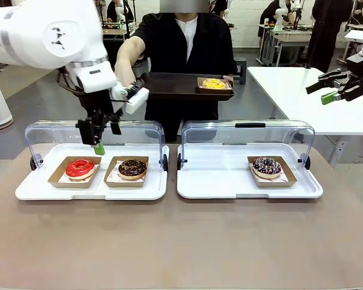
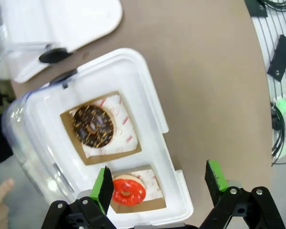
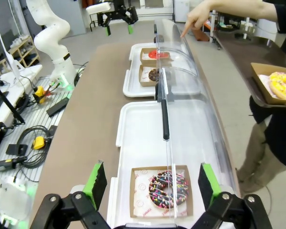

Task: Provide the desired donut to the person.
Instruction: Pick up and lift the Paper togo box containing the Donut pointed at by the person.

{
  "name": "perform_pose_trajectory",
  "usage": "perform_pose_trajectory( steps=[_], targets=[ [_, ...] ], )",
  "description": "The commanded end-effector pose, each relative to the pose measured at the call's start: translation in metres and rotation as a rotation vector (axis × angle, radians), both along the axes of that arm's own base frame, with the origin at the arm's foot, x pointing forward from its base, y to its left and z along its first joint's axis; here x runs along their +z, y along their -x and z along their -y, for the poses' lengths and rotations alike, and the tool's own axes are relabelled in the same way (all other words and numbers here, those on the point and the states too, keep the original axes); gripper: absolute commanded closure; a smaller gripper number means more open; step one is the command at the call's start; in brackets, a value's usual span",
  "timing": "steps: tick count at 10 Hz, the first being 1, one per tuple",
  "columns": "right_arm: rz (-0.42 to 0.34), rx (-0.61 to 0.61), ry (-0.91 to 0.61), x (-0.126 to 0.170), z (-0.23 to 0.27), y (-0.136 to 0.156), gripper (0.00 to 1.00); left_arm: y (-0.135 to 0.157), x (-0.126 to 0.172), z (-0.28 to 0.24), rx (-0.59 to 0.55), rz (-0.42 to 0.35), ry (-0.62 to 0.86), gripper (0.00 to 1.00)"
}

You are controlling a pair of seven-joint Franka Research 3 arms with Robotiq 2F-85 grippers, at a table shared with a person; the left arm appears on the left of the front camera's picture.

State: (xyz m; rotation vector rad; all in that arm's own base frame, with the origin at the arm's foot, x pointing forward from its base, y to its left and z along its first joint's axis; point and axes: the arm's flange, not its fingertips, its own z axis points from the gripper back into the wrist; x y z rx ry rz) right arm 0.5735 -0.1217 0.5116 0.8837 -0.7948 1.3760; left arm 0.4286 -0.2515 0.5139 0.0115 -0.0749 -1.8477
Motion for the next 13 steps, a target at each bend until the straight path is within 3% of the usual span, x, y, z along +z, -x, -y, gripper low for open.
perform_pose_trajectory(
  steps=[1, 5, 9, 13],
  targets=[
    [0.002, -0.004, 0.000, 0.000, -0.001, 0.000, 0.00, 0.009, -0.010, 0.022, -0.015, -0.034, -0.076, 0.00],
    [0.002, -0.004, 0.000, 0.000, -0.001, 0.000, 0.00, -0.004, -0.062, 0.043, -0.002, -0.036, -0.135, 0.00],
    [0.002, -0.004, 0.000, 0.000, -0.001, 0.000, 0.00, -0.034, -0.105, 0.021, 0.102, -0.058, -0.099, 0.00],
    [0.002, -0.004, 0.000, 0.000, -0.001, 0.000, 0.00, -0.034, -0.134, -0.007, 0.159, -0.066, -0.055, 0.00]
  ],
)
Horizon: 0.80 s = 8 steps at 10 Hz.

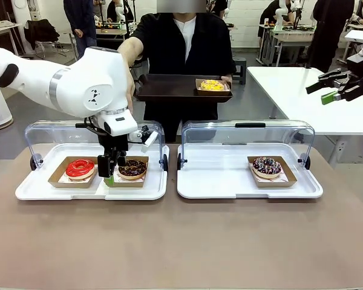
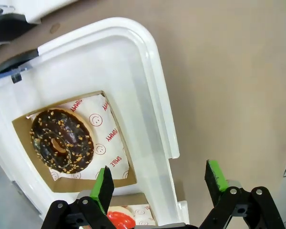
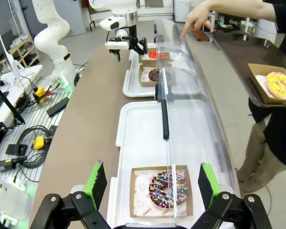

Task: Provide the desired donut to the person.
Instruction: Pick up and lift the Paper togo box containing the Donut pointed at by the person.

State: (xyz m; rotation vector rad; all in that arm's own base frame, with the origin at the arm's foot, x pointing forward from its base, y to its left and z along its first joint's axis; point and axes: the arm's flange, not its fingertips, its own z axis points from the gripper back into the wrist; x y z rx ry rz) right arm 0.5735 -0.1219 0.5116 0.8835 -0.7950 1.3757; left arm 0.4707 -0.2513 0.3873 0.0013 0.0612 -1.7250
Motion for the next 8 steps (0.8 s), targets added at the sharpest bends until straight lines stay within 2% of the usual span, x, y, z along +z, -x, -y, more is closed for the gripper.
perform_pose_trajectory(
  steps=[1, 3, 5, 6, 8],
  targets=[
    [0.001, -0.004, 0.000, 0.000, -0.001, 0.000, 0.00, 0.009, -0.012, -0.013, 0.045, 0.023, 0.042, 0.00],
    [0.001, -0.004, 0.000, 0.000, -0.001, 0.000, 0.00, 0.011, -0.015, -0.024, 0.071, 0.046, 0.033, 0.00],
    [0.001, -0.004, 0.000, 0.000, -0.001, 0.000, 0.00, 0.017, 0.000, -0.024, 0.045, 0.080, 0.024, 0.00],
    [0.001, -0.004, 0.000, 0.000, -0.001, 0.000, 0.00, 0.003, -0.015, -0.022, 0.043, 0.030, 0.020, 0.00],
    [0.001, -0.004, 0.000, 0.000, -0.001, 0.000, 0.00, 0.003, -0.015, -0.022, 0.043, 0.030, 0.020, 0.00]
  ],
)
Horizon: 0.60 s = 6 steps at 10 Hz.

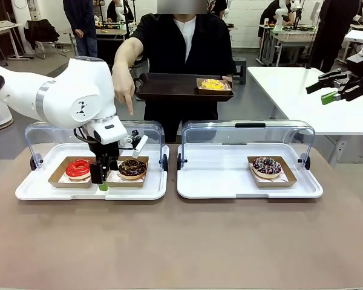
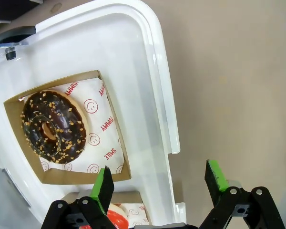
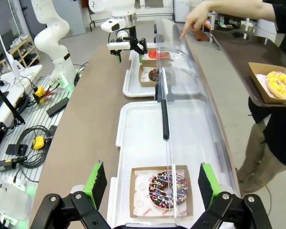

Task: Provide the desired donut to the person.
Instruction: Pick up and lift the Paper togo box containing the Donut pointed at by the person.

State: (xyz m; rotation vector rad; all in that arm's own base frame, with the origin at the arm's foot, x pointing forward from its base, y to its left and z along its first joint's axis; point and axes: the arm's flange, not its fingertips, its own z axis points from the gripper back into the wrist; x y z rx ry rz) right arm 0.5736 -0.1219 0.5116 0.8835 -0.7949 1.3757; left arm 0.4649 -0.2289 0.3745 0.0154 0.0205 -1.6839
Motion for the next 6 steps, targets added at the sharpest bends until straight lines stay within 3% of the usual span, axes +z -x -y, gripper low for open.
perform_pose_trajectory(
  steps=[1, 6],
  targets=[
    [0.001, -0.004, 0.000, 0.000, -0.001, 0.000, 0.00, -0.003, -0.002, 0.000, 0.002, -0.004, 0.002, 0.00],
    [0.001, -0.004, 0.000, 0.000, -0.001, 0.000, 0.00, -0.019, -0.021, -0.014, 0.132, 0.010, 0.004, 0.00]
  ],
)
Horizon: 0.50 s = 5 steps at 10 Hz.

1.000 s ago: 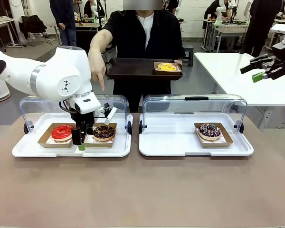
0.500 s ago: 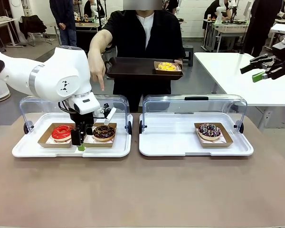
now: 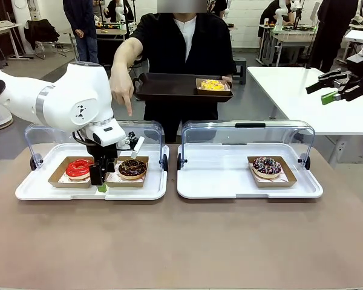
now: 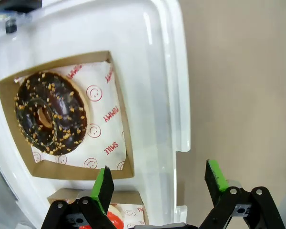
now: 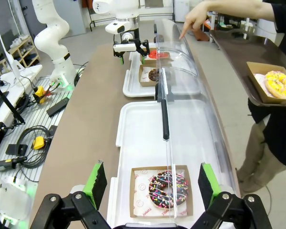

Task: Provide the desired donut to the person.
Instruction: Pick up and lift the Paper togo box containing the Donut pointed at by the person.

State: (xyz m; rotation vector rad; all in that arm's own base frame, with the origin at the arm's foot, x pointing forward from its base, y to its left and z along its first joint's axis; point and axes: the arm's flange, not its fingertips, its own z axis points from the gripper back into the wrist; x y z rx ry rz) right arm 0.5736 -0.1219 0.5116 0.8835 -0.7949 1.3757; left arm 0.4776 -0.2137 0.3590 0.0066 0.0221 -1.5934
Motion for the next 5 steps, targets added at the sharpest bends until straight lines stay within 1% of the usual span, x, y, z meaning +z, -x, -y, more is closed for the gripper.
perform_pose_trajectory(
  steps=[1, 4, 5],
  targets=[
    [0.001, -0.004, 0.000, -0.0004, -0.0009, -0.0003, 0.00, -0.0102, -0.0090, -0.0013, 0.041, 0.020, 0.011, 0.00],
    [0.001, -0.004, 0.000, -0.0004, -0.0009, -0.0003, 0.00, -0.0185, -0.0152, -0.0027, 0.040, 0.029, 0.011, 0.00],
    [0.001, -0.004, 0.000, -0.0004, -0.0009, -0.0003, 0.00, -0.0197, -0.0162, -0.0032, 0.041, 0.044, 0.016, 0.00]
  ],
)
